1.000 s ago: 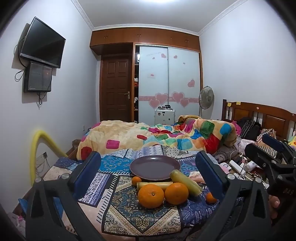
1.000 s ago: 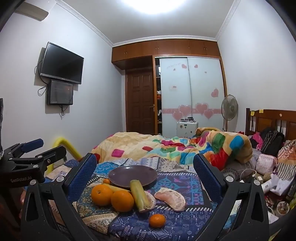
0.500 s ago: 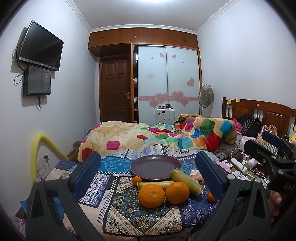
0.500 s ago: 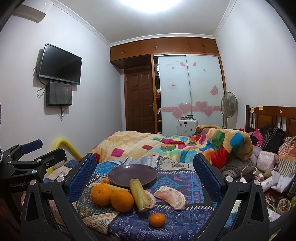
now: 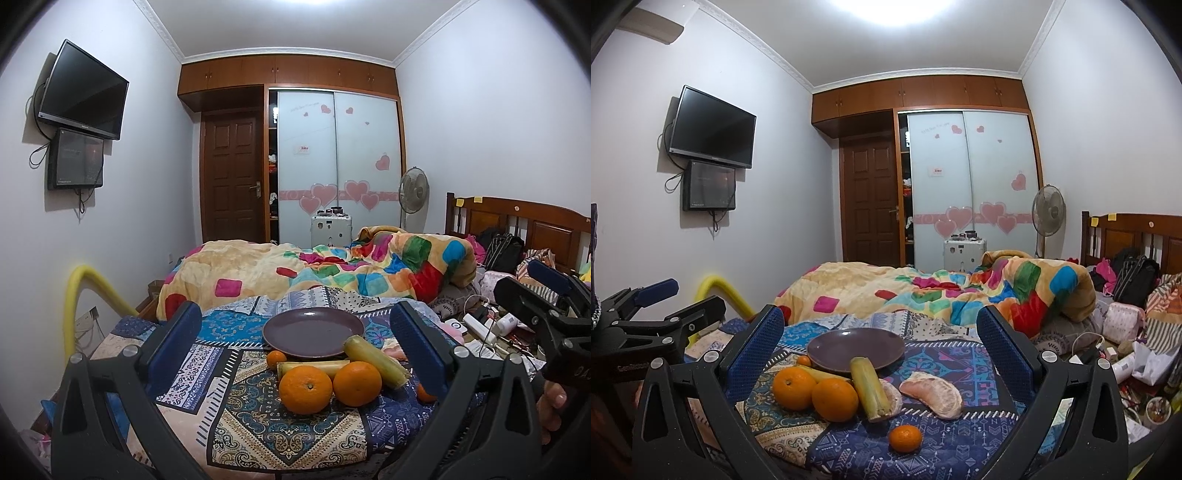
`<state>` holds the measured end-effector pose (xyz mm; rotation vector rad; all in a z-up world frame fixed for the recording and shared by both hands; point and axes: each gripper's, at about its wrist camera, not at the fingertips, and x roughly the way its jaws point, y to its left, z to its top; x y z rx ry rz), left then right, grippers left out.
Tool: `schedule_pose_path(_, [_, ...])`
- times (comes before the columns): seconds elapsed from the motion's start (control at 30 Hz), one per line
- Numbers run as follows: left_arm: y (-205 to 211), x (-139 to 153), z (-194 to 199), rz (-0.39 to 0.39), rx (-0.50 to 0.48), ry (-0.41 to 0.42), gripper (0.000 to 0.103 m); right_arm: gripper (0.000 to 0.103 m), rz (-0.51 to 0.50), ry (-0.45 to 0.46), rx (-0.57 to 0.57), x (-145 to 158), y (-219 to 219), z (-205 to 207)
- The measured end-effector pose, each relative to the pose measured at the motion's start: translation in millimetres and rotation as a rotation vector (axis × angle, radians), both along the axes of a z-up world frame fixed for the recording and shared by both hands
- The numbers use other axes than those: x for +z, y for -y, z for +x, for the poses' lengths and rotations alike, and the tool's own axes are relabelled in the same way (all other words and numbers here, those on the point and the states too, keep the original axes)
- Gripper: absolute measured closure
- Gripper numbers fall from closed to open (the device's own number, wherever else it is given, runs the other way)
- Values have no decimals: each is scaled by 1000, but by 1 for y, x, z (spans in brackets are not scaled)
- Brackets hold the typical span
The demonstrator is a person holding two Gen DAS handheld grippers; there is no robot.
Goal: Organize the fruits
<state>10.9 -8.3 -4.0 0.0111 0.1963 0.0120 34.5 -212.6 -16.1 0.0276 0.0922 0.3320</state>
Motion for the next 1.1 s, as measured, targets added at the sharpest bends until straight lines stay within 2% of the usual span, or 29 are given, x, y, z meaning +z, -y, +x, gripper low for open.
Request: schedule_pose_path(1.1, [2, 1, 7, 8, -1, 6, 0, 0, 0, 4, 4, 2, 0, -1])
